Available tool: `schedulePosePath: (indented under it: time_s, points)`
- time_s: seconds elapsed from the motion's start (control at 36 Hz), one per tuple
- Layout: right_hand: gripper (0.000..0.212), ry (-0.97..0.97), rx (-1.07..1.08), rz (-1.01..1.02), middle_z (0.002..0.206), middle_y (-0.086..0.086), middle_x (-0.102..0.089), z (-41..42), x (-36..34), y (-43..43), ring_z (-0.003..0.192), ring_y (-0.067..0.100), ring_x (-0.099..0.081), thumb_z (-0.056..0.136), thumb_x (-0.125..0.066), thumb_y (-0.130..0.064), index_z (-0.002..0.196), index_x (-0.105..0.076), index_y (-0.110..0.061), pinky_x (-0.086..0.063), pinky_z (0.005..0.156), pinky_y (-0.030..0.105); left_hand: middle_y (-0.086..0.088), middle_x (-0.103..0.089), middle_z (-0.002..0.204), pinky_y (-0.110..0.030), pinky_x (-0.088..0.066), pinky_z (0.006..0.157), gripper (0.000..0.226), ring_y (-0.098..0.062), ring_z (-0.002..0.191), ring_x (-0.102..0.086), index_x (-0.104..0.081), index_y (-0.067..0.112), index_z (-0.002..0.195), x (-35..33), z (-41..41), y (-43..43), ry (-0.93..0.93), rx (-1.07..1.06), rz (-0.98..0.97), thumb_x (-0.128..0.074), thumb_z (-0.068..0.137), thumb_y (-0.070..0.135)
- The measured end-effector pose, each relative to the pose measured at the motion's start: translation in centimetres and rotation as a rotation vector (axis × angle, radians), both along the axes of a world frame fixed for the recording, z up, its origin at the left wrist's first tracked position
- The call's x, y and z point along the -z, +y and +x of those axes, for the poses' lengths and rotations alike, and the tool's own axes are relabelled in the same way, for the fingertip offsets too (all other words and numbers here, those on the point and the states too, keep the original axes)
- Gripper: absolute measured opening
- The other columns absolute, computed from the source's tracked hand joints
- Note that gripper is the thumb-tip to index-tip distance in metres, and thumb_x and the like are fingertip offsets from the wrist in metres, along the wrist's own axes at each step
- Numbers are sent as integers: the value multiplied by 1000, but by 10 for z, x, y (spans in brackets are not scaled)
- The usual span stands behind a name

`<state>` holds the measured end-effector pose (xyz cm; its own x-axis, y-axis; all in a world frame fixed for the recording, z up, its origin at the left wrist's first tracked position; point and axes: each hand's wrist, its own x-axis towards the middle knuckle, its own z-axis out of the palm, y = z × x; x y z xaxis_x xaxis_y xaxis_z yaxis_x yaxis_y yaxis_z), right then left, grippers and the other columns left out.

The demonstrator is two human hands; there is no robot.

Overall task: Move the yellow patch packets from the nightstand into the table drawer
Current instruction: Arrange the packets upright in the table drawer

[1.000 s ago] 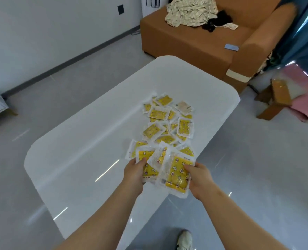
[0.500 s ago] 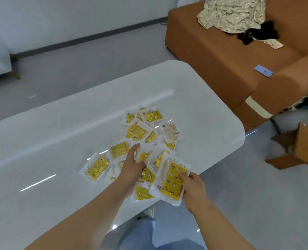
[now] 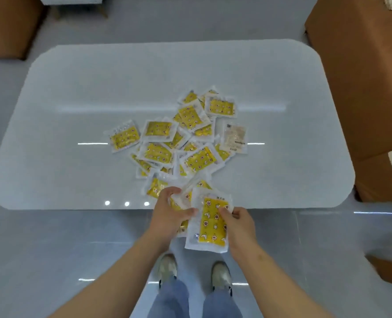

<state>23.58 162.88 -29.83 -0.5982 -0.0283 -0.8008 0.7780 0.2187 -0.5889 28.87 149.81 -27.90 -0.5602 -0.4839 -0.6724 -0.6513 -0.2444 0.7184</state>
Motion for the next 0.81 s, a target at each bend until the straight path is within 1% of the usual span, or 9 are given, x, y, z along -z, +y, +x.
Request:
schedulePosePath:
  time_s: [0.06,0.14,0.25,0.36,0.42,0.5,0.56,0.67,0.81]
  points:
    - [12,-10,-26,-8,78,5,-59,9,8,-2,64,16,-58,88,-62,-12,80,-52,-12,-54,61,29,-2,-53,111,-31,-50,61,48,-21,76,-58,-46,35,93,12,17,5,-10,-75,9,-74,73,1]
    - [12,6,-86,-19,73,3,-55,23,22,-10,56,10,-53,88,-62,-11,87,-51,-7,-44,39,13,-10,-56,118,-49,-55,81,53,-33,93,-64,-45,38,94,33,41,6,-5,-212,74,-72,74,-2]
    - [16,31,-215,-25,69,1,-53,44,50,-23,52,7,-49,87,-64,-15,85,-50,-7,-36,34,9,-7,-60,105,-48,-55,78,57,-29,89,-64,-44,33,104,61,72,5,29,-364,150,-68,75,-10]
    - [23,79,-374,-2,69,-4,-58,57,83,-32,60,6,-54,93,-54,-29,75,-56,-15,-44,52,11,2,-57,96,-46,-55,76,57,-22,83,-61,-45,30,107,86,96,-7,23,-478,134,-66,76,-13]
    - [27,77,-460,24,90,-1,-63,59,105,-35,85,15,-58,98,-43,-31,96,-63,-13,-47,78,23,5,-55,95,-44,-54,76,57,-20,83,-60,-43,29,108,101,106,-18,13,-527,127,-64,77,-14]
    - [40,243,-831,225,140,8,-45,54,139,-41,128,23,-42,98,-41,-22,137,-43,-10,-30,108,33,7,-54,95,-39,-54,72,58,-17,83,-60,-43,29,110,119,118,-35,11,-568,111,-64,77,-14]
    - [52,395,-1105,326,152,6,-28,48,155,-51,137,25,-29,96,-44,-18,145,-27,-12,-20,111,29,8,-54,96,-38,-54,69,58,-16,83,-60,-43,30,111,129,125,-46,9,-579,98,-64,77,-13]
    - [58,485,-1409,475,152,6,-28,40,179,-74,132,33,-31,96,-43,-23,148,-18,-18,-25,106,33,8,-54,97,-38,-55,66,60,-18,84,-61,-42,31,112,140,138,-64,17,-580,95,-64,77,-12]
    - [62,417,-1534,506,156,2,-20,43,208,-90,137,30,-28,95,-42,-28,149,-14,-19,-25,110,37,6,-54,100,-36,-53,60,59,-19,84,-62,-42,31,113,145,151,-80,34,-627,133,-62,78,-12]
